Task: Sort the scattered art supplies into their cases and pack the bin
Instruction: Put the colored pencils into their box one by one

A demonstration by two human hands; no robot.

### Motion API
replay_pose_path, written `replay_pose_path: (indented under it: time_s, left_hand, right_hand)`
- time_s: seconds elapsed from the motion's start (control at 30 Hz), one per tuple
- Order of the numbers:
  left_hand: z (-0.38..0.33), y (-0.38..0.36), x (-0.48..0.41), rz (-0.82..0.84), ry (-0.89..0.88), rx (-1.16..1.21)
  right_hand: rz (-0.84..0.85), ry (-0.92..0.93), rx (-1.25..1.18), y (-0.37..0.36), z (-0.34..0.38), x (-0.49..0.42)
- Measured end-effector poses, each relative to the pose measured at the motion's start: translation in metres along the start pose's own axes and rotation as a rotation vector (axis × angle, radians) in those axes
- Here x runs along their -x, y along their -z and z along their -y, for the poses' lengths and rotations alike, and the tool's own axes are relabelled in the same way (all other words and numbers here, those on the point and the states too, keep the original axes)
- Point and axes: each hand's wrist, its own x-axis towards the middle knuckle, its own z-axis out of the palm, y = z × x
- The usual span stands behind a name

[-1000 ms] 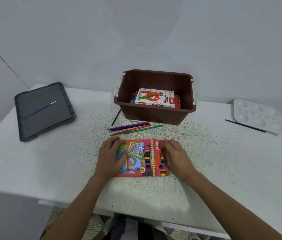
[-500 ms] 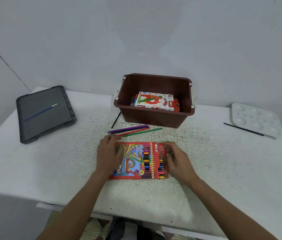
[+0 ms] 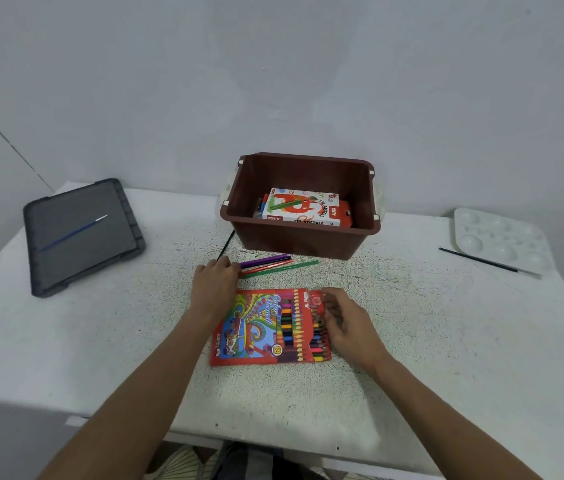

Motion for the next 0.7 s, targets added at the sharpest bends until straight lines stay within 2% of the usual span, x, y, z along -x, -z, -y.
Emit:
replay_pose_path:
  time_s: [0.17, 0.23, 0.3, 0.4, 0.5, 0.57, 0.7]
  left_hand:
    - [0.007, -0.001, 0.006, 0.008, -0.008, -0.044]
    - [0.010, -0.002, 0.010, -0.048, -0.028, -0.061]
    - [0.008, -0.002, 0.012, -0.173, -0.067, -0.010]
    - [-0.009, 0.004, 0.015, -0.377, -0.101, 0.246]
    - [-0.031, 0.015, 0.020, -0.407, -0.093, 0.558]
    - [-0.044, 0.020, 0.023, -0.341, -0.050, 0.786]
    - [-0.062, 0.037, 0.031, -0.024, 0.150, 1.329]
  right_hand:
    - [0.011, -0.012, -0.013, 0.001, 0.002, 0.000]
    - [0.015, -0.020, -0.033, 0.001, 0.003, 0.000]
    - [0.020, -0.024, -0.038, 0.000, 0.003, 0.000]
    - [0.045, -0.043, -0.026, 0.001, 0.004, -0.002]
    - [0.055, -0.047, 0.039, 0.002, 0.008, -0.007]
    - [0.006, 0.009, 0.118, 0.002, 0.013, -0.010]
    - [-0.084, 0.087, 0.186, 0.002, 0.025, -0.014]
